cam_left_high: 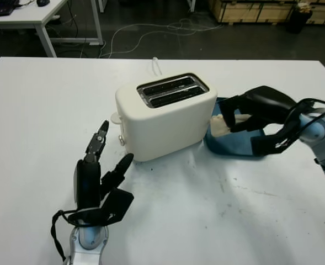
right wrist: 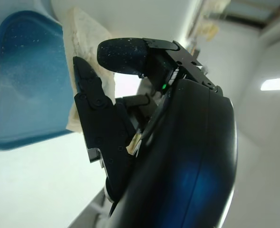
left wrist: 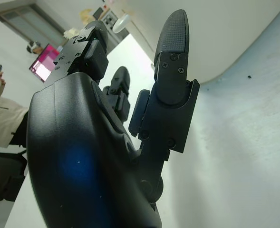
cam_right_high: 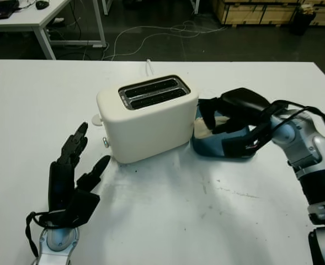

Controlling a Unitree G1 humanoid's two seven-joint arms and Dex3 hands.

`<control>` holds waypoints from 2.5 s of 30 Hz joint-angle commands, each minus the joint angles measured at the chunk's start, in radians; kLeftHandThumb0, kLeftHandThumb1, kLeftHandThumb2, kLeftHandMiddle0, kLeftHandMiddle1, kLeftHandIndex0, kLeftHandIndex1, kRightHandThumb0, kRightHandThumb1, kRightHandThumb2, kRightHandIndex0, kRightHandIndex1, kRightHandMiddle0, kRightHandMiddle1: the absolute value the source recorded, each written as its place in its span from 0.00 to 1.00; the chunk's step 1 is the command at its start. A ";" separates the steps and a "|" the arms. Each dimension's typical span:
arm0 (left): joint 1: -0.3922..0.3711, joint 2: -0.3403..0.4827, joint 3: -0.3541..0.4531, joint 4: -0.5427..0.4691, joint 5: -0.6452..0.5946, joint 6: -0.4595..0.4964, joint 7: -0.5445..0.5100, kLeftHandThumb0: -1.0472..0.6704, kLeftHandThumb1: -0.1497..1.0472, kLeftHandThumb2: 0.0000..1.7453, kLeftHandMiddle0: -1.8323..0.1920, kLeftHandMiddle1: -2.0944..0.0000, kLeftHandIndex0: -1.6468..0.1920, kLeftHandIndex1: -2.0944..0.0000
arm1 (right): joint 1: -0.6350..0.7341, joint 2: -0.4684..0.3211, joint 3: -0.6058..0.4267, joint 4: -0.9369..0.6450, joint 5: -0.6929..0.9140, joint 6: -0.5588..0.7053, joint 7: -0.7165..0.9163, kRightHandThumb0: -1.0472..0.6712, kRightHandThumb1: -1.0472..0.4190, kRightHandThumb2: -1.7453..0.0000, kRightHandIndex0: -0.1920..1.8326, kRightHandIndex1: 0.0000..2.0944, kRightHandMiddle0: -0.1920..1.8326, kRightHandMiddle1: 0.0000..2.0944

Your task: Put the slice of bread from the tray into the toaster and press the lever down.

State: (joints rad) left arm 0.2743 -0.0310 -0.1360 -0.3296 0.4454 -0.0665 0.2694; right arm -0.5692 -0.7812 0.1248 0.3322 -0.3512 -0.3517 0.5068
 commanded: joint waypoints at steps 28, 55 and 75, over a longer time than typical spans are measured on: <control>-0.042 0.009 0.007 0.018 -0.008 0.003 -0.008 0.25 0.89 0.15 0.69 0.99 0.72 1.00 | -0.166 0.046 -0.157 -0.111 0.182 0.205 -0.006 0.90 0.11 1.00 0.48 0.83 0.39 0.83; -0.038 0.022 0.011 0.019 -0.022 -0.009 -0.012 0.25 0.89 0.16 0.69 1.00 0.72 1.00 | 0.277 0.080 -0.152 -0.309 0.154 0.260 -0.024 0.86 0.09 0.89 0.38 0.83 0.27 0.83; -0.019 0.005 0.003 0.010 -0.022 -0.006 0.004 0.25 0.89 0.16 0.69 1.00 0.72 1.00 | 0.304 0.072 -0.028 -0.217 0.027 0.276 0.003 0.85 0.09 0.86 0.28 0.83 0.19 0.83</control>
State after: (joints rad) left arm 0.2479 -0.0190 -0.1329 -0.3133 0.4257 -0.0684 0.2667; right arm -0.2720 -0.6992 0.0843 0.1047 -0.3118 -0.0570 0.5073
